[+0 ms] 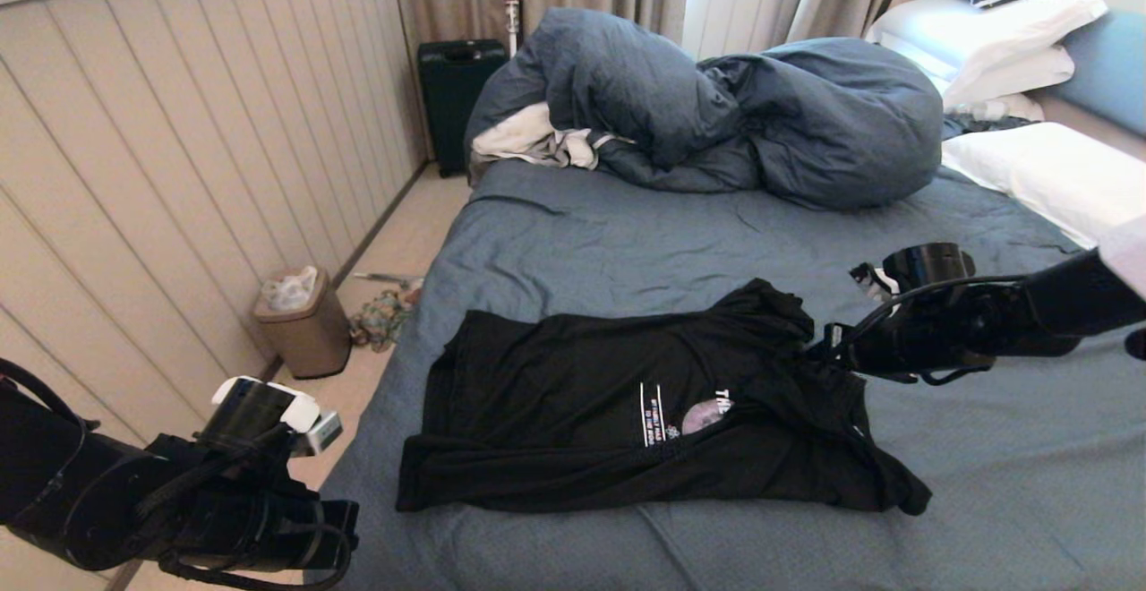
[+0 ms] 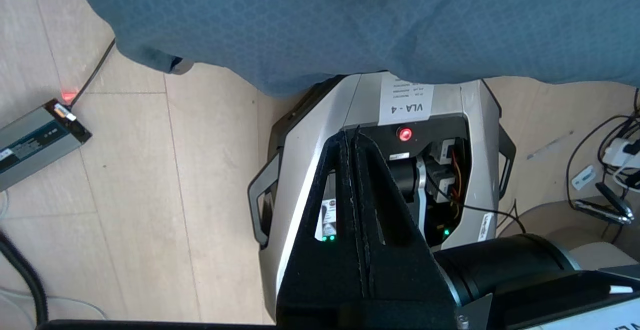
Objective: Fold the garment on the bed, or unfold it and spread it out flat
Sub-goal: Fold the black T-shirt
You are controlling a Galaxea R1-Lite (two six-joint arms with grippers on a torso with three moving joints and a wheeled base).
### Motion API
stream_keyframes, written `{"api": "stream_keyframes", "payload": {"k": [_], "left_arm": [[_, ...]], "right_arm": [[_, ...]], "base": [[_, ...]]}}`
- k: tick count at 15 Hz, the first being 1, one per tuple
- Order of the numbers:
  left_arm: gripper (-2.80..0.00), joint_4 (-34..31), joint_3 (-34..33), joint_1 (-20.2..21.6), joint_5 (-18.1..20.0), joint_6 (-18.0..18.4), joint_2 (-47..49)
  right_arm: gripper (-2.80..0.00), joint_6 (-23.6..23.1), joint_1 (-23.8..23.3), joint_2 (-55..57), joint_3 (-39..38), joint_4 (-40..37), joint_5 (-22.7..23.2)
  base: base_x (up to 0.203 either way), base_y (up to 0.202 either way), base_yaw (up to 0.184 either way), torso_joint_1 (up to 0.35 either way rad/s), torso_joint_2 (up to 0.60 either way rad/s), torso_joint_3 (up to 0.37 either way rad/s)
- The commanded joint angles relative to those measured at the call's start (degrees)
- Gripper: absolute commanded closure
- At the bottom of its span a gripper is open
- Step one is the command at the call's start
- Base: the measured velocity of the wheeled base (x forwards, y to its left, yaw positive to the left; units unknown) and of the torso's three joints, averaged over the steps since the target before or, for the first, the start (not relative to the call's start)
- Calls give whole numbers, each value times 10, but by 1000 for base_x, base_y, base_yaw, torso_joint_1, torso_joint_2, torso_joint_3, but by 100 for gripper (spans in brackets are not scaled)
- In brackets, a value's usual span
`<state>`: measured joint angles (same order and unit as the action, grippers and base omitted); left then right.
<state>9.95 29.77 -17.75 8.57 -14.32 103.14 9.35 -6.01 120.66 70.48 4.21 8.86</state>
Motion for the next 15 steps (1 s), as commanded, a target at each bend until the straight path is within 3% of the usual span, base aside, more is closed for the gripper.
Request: {"api": "stream_keyframes", "payload": {"k": [1,2,3,9,15], "left_arm": [[0,2,-1,0,0,-1,0],[0,2,-1,0,0,-1,0],[0,2,-1,0,0,-1,-1],[0,1,-2,-1,0,-2,-8],[0,1,-3,-4,1,-3,-8]], "right_arm": [[-280,2,-1,-20,-6,0,1],[-280,1,-1,-35,-25,0,1],[0,0,-1,-48,-53,2,1],[0,-30,-24,-112,-244,55,-2],[0,-48,-20,-84,-289,128,-4]], "base": [[0,0,0,0,0,0],[0,0,0,0,0,0],[0,0,0,0,0,0],[0,0,0,0,0,0],[0,0,0,0,0,0]]}}
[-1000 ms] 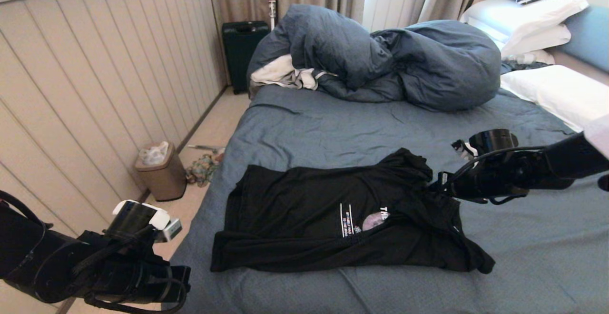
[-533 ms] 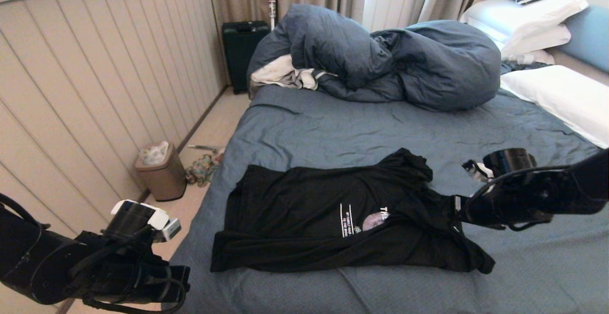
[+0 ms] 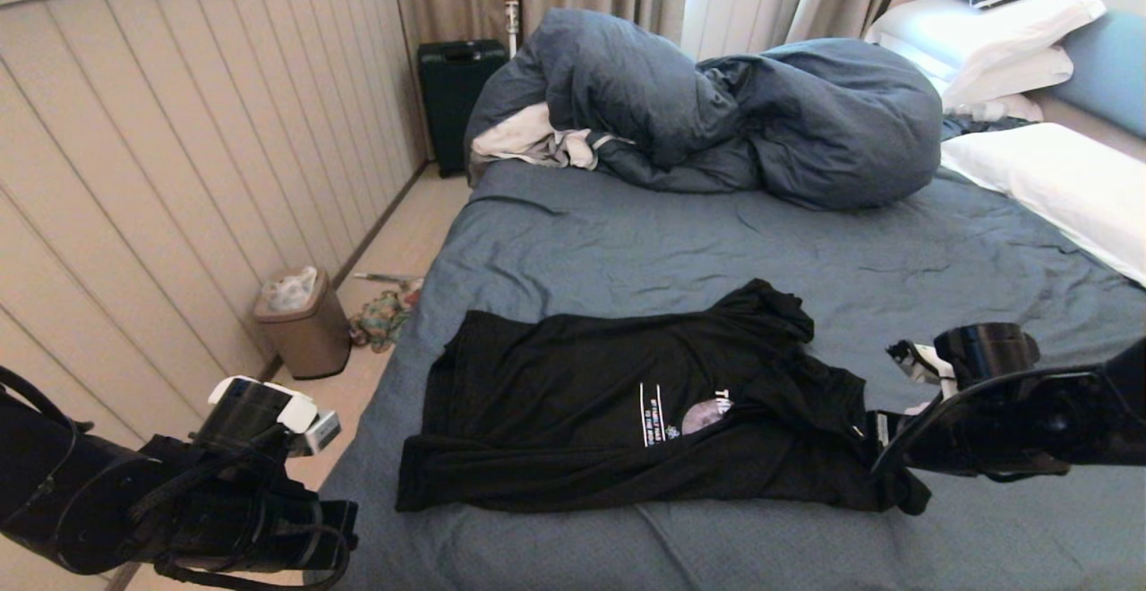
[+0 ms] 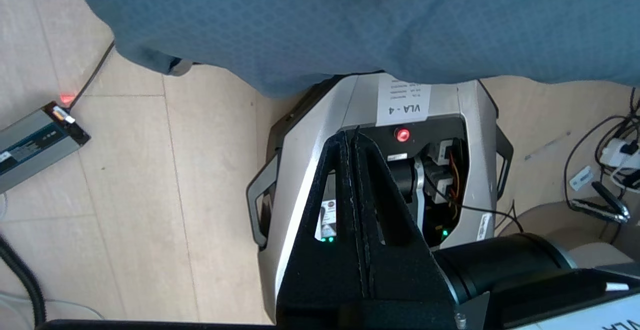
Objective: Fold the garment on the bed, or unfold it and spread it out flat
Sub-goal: Fold the black T-shirt
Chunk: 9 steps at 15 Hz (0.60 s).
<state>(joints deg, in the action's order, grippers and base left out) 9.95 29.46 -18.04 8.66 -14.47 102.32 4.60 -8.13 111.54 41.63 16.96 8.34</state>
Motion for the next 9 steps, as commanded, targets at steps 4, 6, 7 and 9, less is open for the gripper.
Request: {"api": "stream_keyframes", "payload": {"k": [4,6,7,9], "left_arm": [[0,1,-3,-5,14,-2,-5],[0,1,-3,-6,14,-2,-4],[0,1,-3,-6,18,-2,-4],[0,1,-3,-6,20,-2,-5]], "right_arm": [[0,-1,20,71,49,10,-42],[0,1,26,83,61,9,-46],[0,4,39,84,64,8,-47],[0,6,54,88,80,7,-48]], "base": [[0,0,0,0,0,0],[0,0,0,0,0,0],[0,0,0,0,0,0],[0,0,0,0,0,0]]}}
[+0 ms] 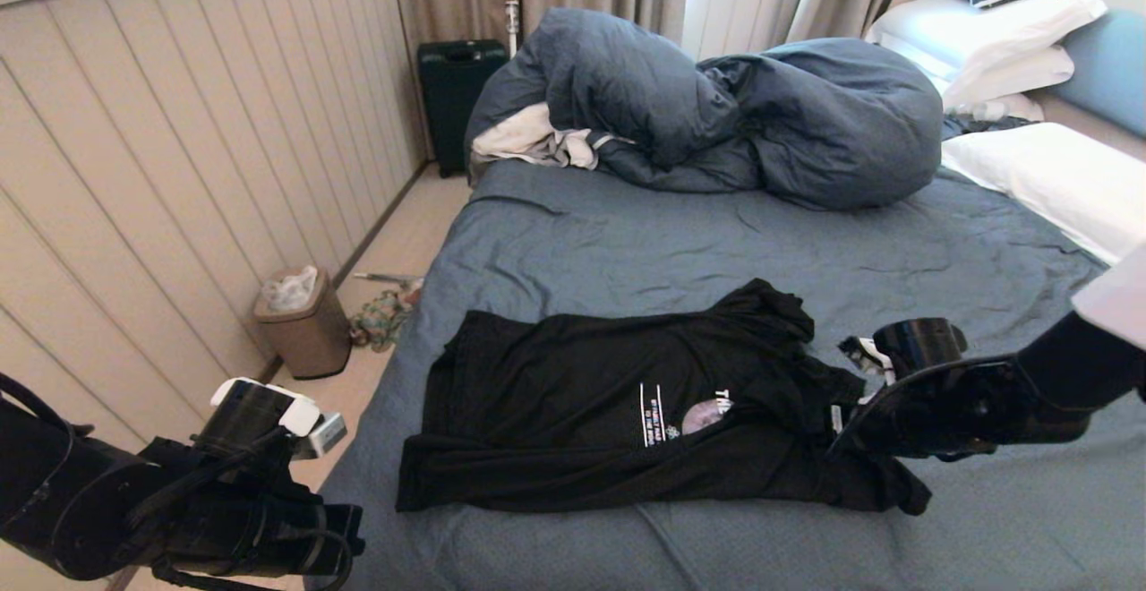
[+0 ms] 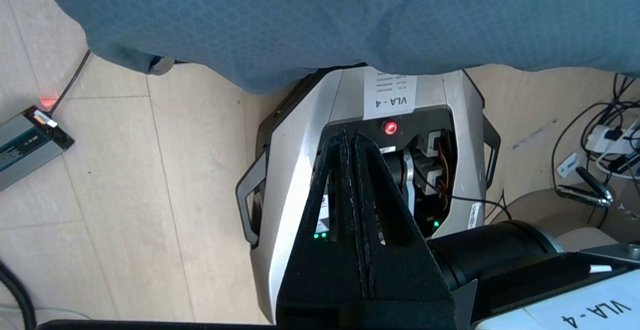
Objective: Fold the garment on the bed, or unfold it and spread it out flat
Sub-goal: Fold the black T-shirt
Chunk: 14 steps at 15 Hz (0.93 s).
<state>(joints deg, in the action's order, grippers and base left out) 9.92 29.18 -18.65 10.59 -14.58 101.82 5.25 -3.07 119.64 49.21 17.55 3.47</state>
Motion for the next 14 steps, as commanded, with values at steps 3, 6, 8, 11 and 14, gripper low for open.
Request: {"api": "stream_keyframes", "payload": {"k": [3,6,8,11,14], "left_arm": [[0,1,0,0,15,-1,1],[0,0,0,0,29,-2,-3],[0,1,0,0,29,-2,-4],[0,1,0,0,29,-2,-3],[0,1,-1,0,29,-3,-6]], "right_arm": [[0,33,31,36,58,2,-6],[0,59,51,89,132,-2,-11],[0,86,73,101,167,-3,-27],[0,111,97,102,221,-13,-31],[0,152,108,95,277,-31,-32]], "base": [[0,0,0,0,0,0],[0,0,0,0,0,0],[0,0,0,0,0,0],[0,0,0,0,0,0],[0,0,0,0,0,0]]}}
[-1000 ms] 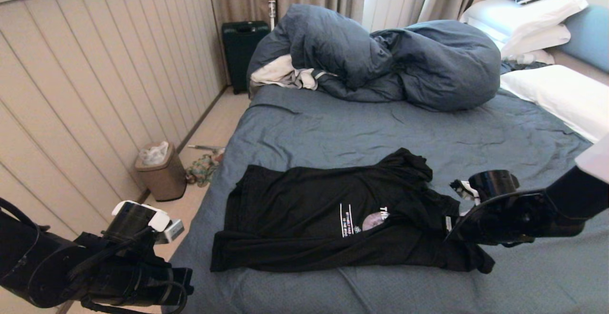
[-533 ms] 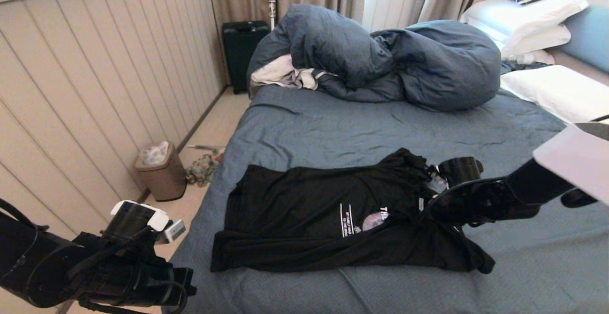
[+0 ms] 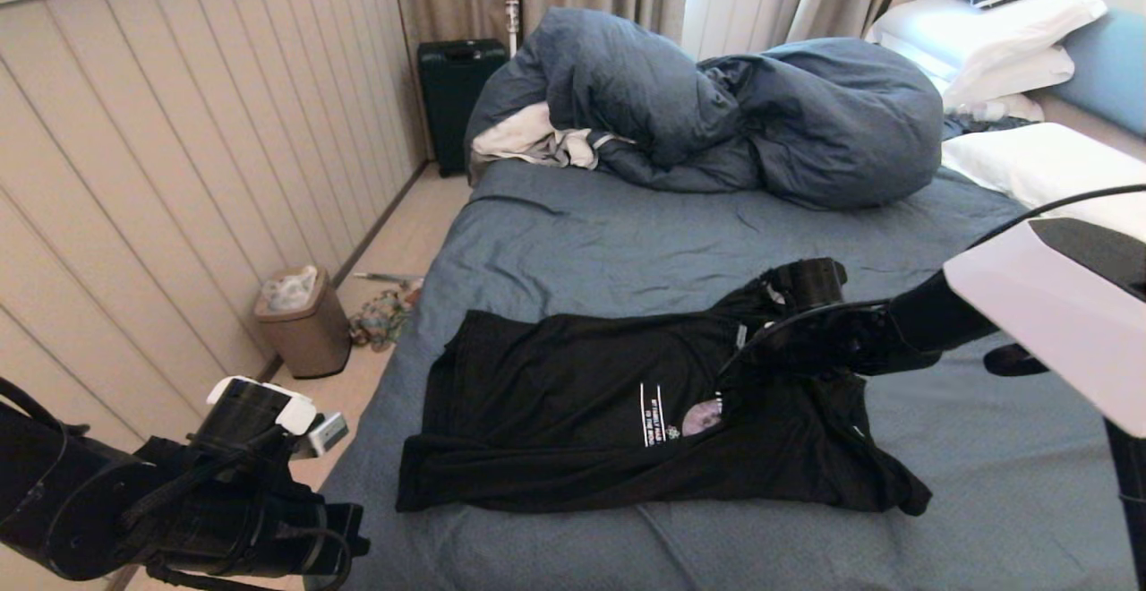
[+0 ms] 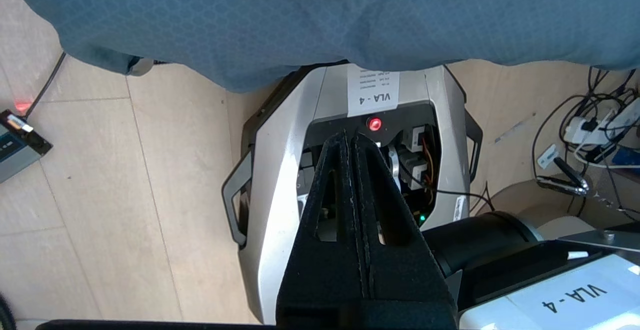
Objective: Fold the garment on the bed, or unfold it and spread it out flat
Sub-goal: Fold the black T-shirt
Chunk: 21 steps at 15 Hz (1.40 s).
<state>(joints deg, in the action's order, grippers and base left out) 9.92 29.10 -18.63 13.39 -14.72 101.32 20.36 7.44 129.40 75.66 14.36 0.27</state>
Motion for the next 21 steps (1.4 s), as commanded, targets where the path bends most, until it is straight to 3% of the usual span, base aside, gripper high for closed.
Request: {"api": "stream_keyframes", "payload": {"k": [1,4,6,10,14,16,18,21], "left_arm": [[0,1,0,0,1,-1,-2],[0,1,0,0,1,-1,-1],[0,1,0,0,1,-2,-2],[0,0,-2,0,1,0,-2],[0,0,-4,-1,1,1,-9],[0,0,-7,-4,1,1,-17],[0,0,-10,-4,1,1,-27],[0,1,-21,-17,1,1,-44]], "right_arm": [[0,10,2,-3,29,0,0],[0,18,-1,-13,68,0,-27],[0,17,-2,-39,47,-6,-35],[0,-2,-14,-138,-107,-10,-34],[0,-83,-67,-228,-326,8,-25],[0,-129,-107,-236,-407,75,-10],[0,-140,-113,-186,-426,129,-9],[0,-142,-81,-98,-405,201,-15]], "base": [[0,0,0,0,0,0],[0,0,0,0,0,0],[0,0,0,0,0,0],[0,0,0,0,0,0],[0,0,0,0,0,0],[0,0,0,0,0,0],[0,0,0,0,0,0],[0,0,0,0,0,0]]}}
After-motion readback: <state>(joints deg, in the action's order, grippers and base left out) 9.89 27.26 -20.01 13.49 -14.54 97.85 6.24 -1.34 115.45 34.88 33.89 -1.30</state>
